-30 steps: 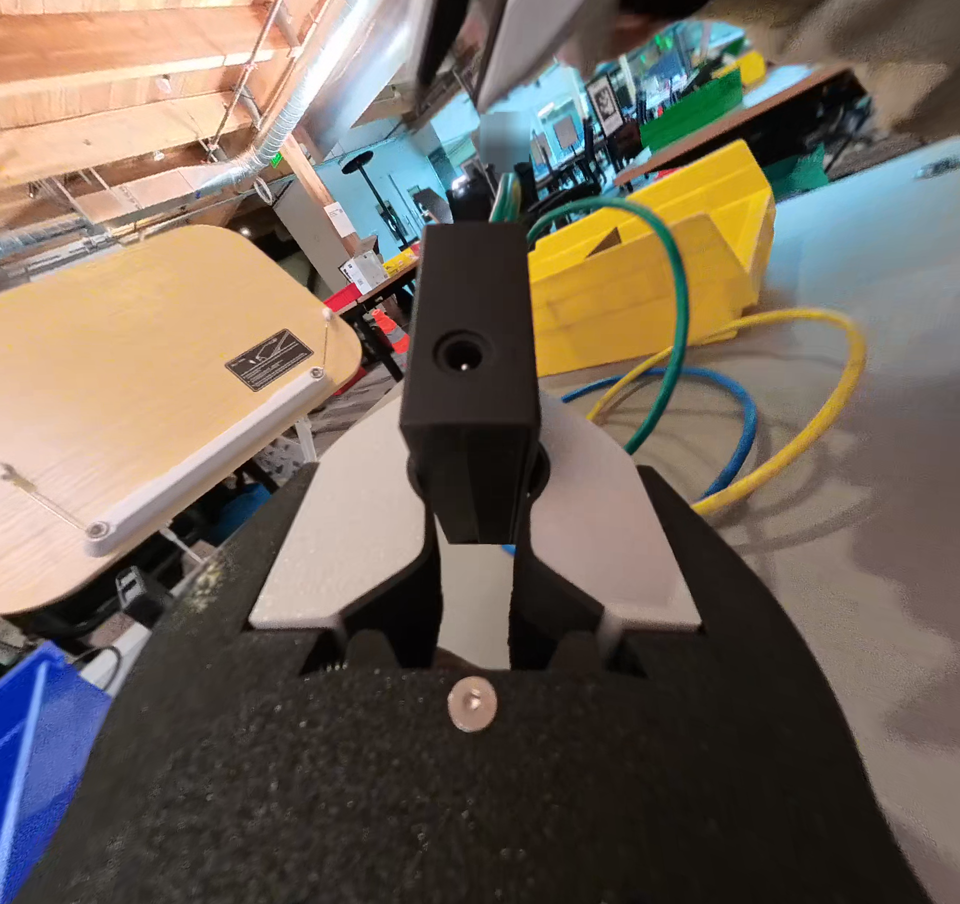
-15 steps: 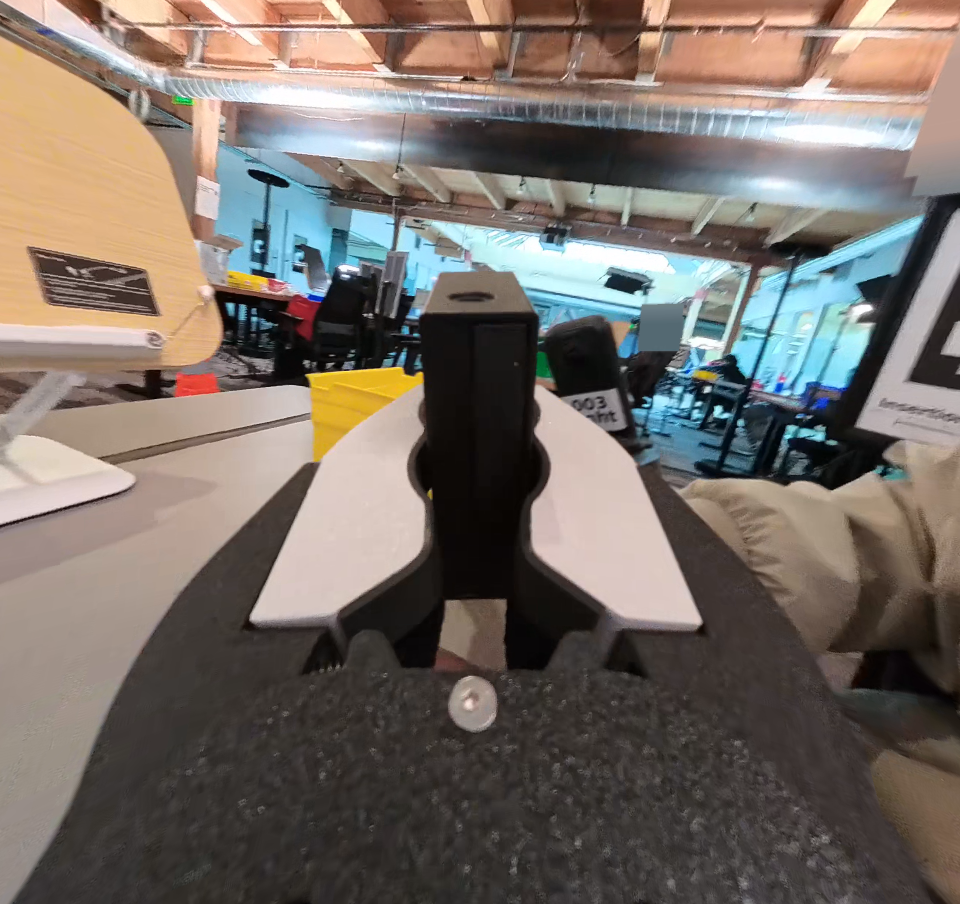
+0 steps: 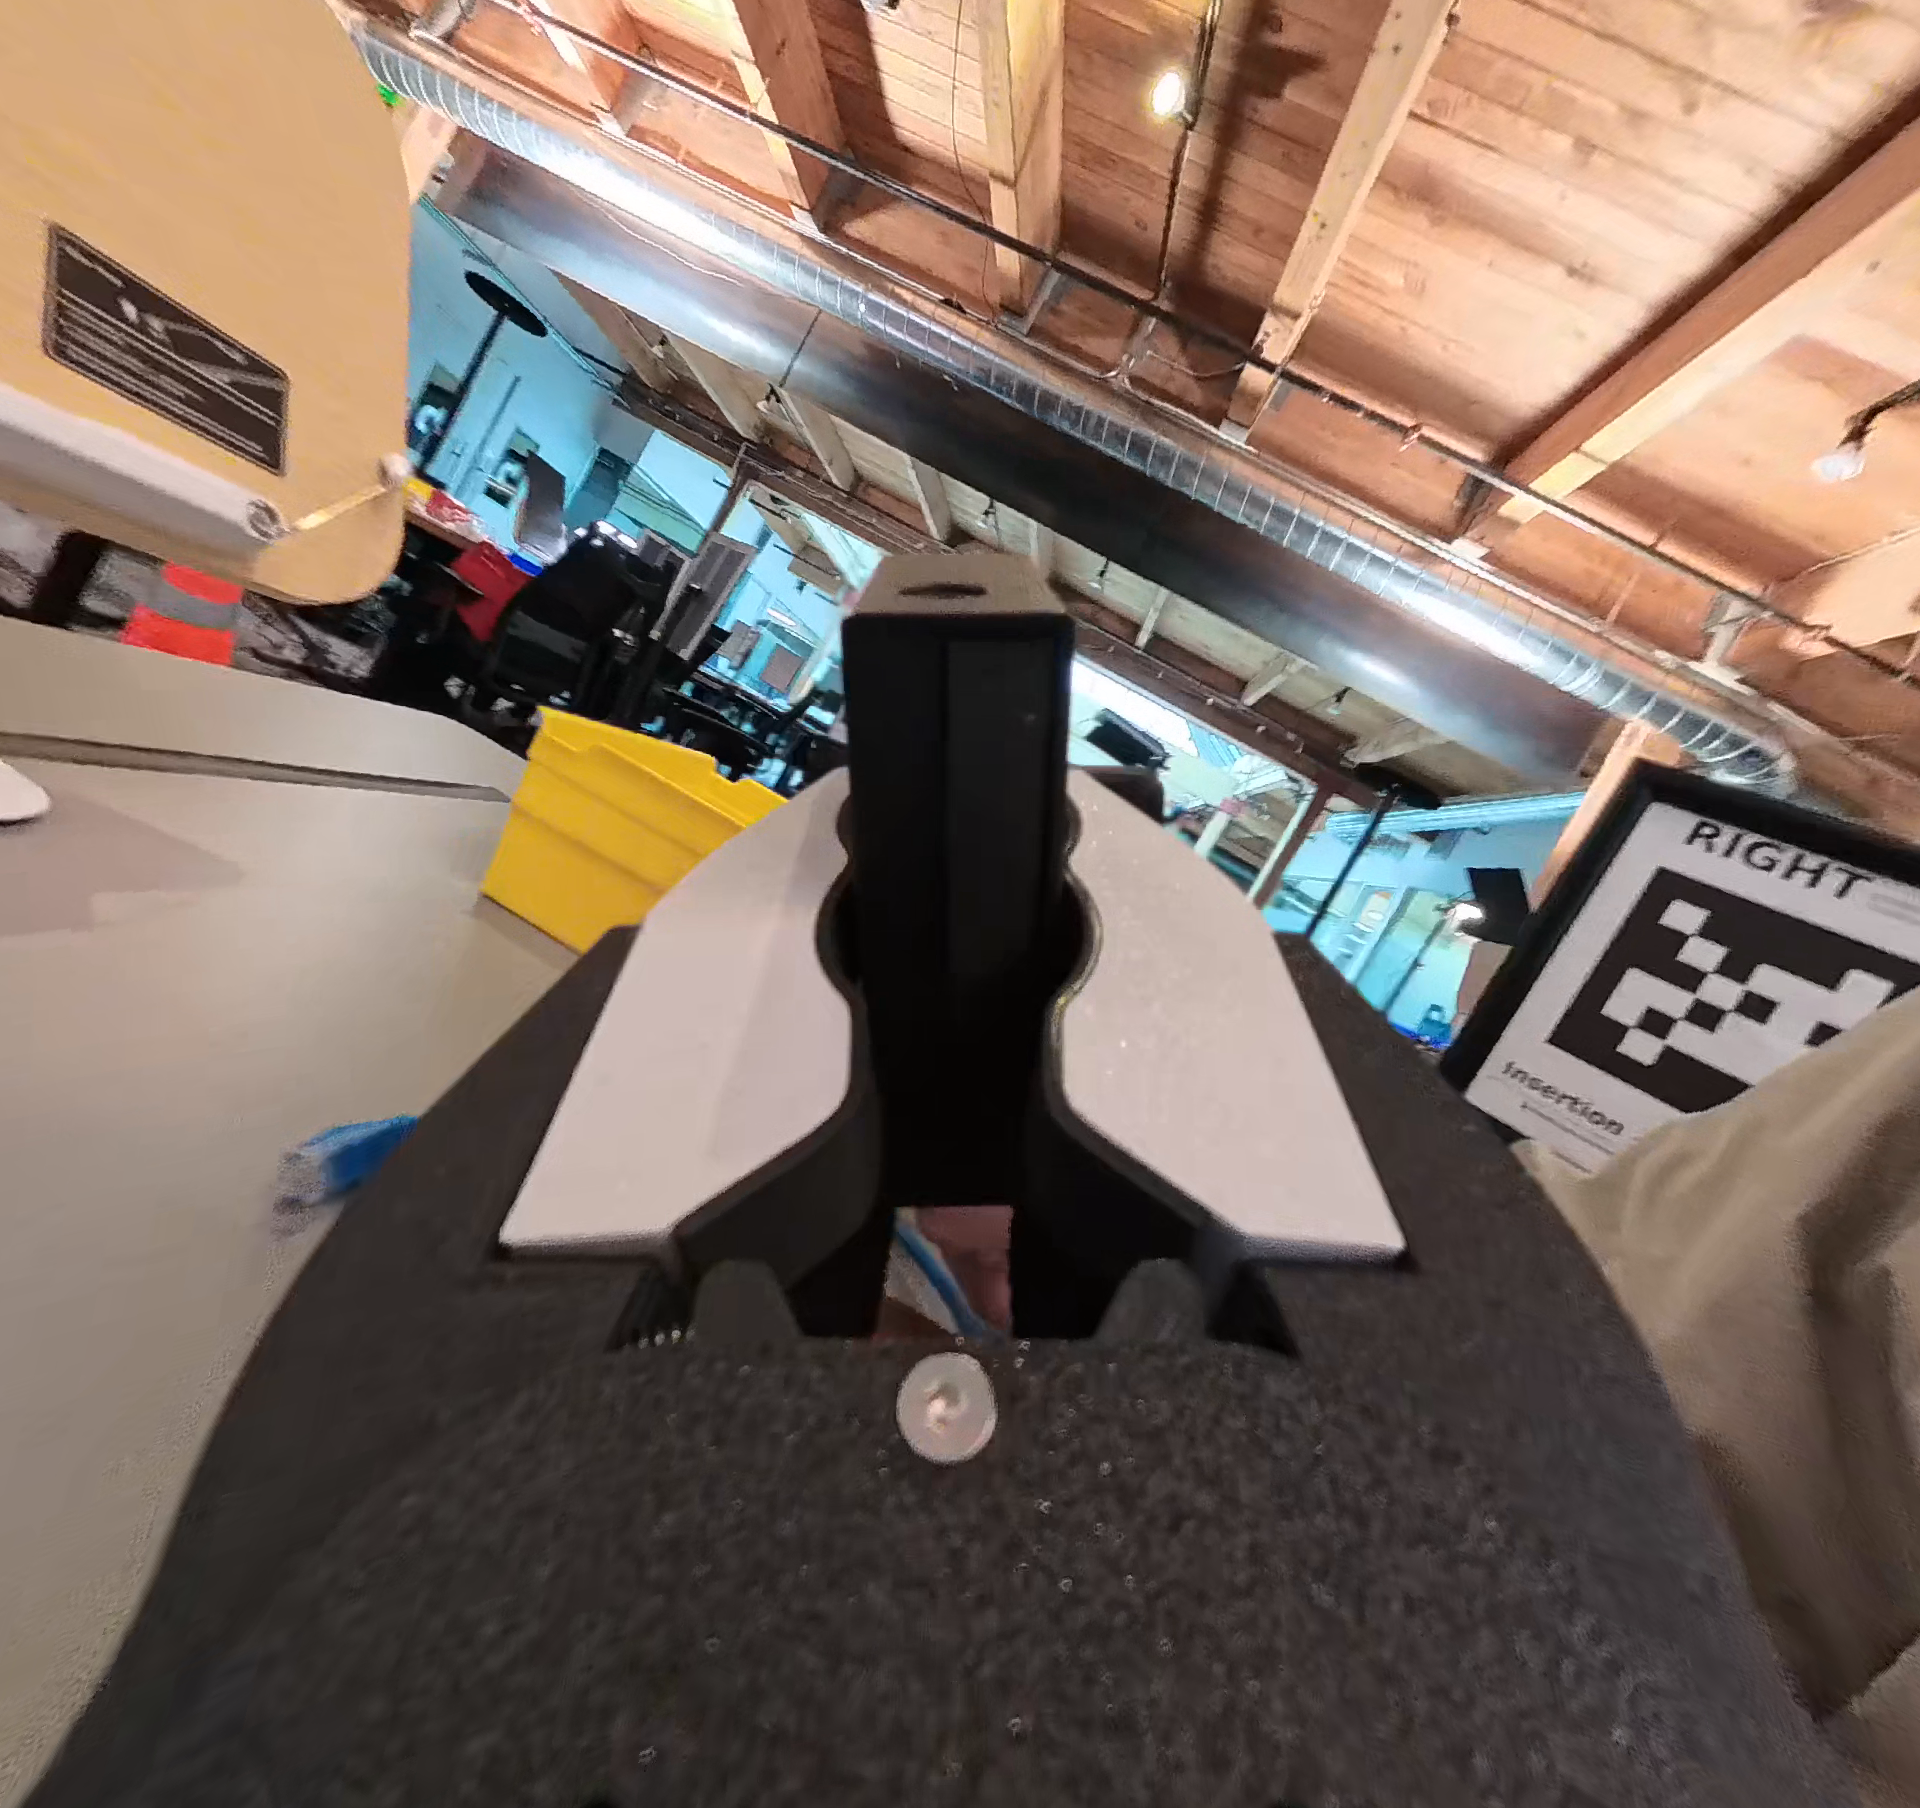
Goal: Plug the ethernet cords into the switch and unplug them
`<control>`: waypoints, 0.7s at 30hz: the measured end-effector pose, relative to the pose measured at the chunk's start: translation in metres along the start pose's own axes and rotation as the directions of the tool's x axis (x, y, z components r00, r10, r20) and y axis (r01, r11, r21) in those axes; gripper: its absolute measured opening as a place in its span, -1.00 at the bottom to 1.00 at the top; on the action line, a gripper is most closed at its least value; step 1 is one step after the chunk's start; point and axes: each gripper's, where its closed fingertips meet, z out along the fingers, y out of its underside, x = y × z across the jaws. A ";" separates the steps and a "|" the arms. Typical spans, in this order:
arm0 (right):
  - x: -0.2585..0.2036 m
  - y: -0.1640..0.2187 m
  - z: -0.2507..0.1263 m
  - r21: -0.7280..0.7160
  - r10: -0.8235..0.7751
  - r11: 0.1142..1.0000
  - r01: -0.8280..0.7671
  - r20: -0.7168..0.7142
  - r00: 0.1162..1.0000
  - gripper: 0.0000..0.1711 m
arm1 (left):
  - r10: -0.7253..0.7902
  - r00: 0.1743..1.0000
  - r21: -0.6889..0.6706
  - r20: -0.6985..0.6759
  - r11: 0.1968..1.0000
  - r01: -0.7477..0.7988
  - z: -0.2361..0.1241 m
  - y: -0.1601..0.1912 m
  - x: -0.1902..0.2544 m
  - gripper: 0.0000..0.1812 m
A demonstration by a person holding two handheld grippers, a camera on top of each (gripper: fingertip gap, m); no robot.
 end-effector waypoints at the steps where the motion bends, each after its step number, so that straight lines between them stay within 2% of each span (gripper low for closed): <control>1: 0.001 0.001 0.001 -0.011 -0.004 1.000 0.004 -0.013 1.000 -0.59 | -0.024 1.000 0.018 0.000 1.000 0.024 0.000 0.000 0.000 -0.67; 6: 0.006 0.003 -0.001 -0.024 0.029 0.999 -0.031 -0.055 0.998 -0.59 | -0.038 0.999 0.034 0.003 0.999 0.038 0.005 -0.002 -0.001 -0.66; 8: 0.011 0.011 -0.002 -0.065 0.036 0.997 -0.041 -0.080 0.996 -0.51 | -0.015 1.000 0.027 -0.003 1.000 0.015 0.010 -0.005 0.002 -0.66; 11: 0.003 0.002 -0.001 0.023 0.077 0.997 -0.076 -0.024 0.997 -0.55 | -0.028 0.999 -0.002 -0.023 1.000 0.028 0.018 0.000 0.007 -0.67; 14: 0.001 0.001 -0.002 0.026 0.054 0.998 -0.054 -0.015 0.998 -0.67 | -0.078 0.996 -0.008 -0.036 0.997 0.077 0.022 0.010 0.012 -0.67; 17: 0.002 0.006 -0.009 -0.078 0.060 0.995 -0.058 0.022 0.998 -0.67 | -0.073 0.997 -0.131 -0.022 0.989 0.069 0.021 0.023 0.012 -0.67; 19: 0.002 0.011 -0.013 -0.182 -0.030 0.983 0.031 0.012 0.999 -0.66 | -0.052 0.999 -0.241 0.009 0.969 0.053 0.018 0.031 0.013 -0.64; 20: 0.002 0.014 -0.016 -0.252 -0.097 0.963 0.095 0.003 0.995 -0.69 | -0.018 0.999 -0.306 0.027 0.952 0.026 0.015 0.034 0.013 -0.58; 21: 0.001 0.017 -0.019 -0.323 -0.163 0.933 0.156 0.007 0.987 -0.85 | 0.033 0.999 -0.375 0.038 0.927 -0.016 0.010 0.037 0.015 -0.53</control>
